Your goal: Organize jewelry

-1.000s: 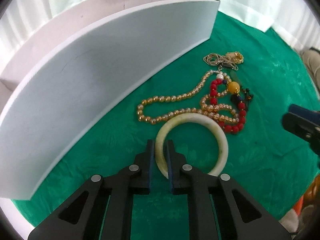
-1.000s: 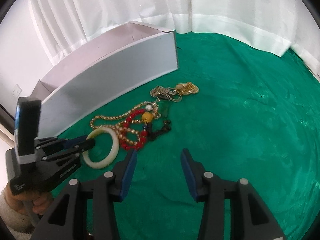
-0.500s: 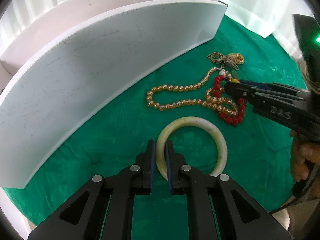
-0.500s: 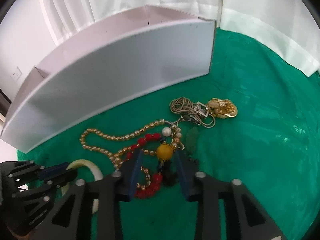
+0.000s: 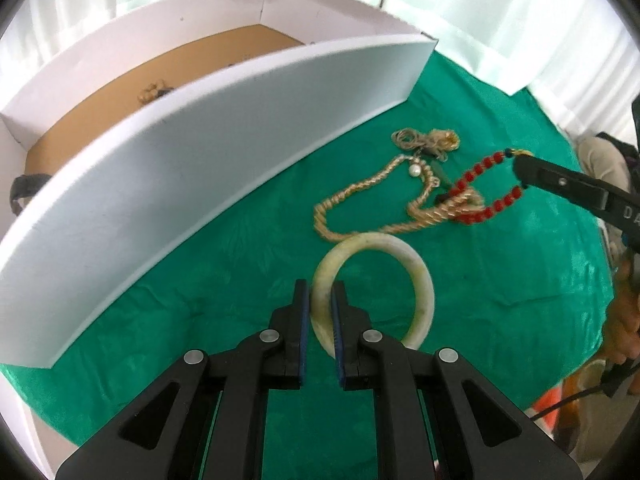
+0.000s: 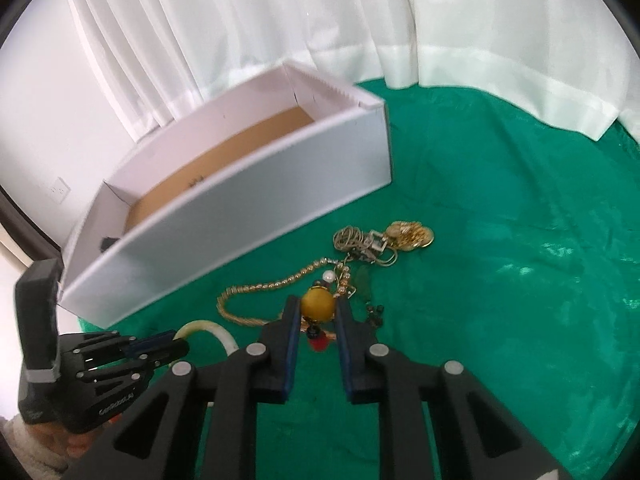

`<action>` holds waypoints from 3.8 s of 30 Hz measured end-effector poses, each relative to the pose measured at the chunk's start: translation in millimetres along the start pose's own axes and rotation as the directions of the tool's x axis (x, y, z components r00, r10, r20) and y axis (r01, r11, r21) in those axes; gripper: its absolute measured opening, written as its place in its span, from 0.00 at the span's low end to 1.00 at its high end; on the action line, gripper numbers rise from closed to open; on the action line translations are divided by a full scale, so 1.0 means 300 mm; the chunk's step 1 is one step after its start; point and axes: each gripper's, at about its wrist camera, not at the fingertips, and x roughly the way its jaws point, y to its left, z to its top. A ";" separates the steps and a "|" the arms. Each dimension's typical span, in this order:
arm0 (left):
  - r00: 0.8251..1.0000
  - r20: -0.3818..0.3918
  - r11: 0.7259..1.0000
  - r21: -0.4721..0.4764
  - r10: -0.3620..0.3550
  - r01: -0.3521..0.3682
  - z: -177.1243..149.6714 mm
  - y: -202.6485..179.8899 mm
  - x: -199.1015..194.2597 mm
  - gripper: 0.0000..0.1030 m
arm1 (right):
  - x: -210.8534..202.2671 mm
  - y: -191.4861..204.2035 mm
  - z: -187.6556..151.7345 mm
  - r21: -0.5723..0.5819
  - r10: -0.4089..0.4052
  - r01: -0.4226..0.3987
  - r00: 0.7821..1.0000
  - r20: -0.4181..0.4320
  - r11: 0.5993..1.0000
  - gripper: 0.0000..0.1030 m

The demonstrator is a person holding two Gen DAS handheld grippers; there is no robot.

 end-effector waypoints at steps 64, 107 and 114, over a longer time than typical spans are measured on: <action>0.949 0.229 0.960 -0.229 0.215 -0.162 0.412 0.498 -0.334 0.77 | -0.104 0.354 0.481 -0.240 0.097 -0.058 0.984 0.151 0.969 0.61; 0.998 -0.055 0.998 0.058 -0.007 0.010 0.106 -0.186 0.190 0.77 | -0.088 -0.185 -0.301 0.126 -0.120 0.124 0.992 -0.039 0.984 0.61; 0.990 -0.019 0.989 0.046 0.143 -0.142 0.133 -0.201 0.264 0.28 | -0.071 -0.162 -0.325 0.126 -0.091 0.097 0.994 -0.054 0.987 0.61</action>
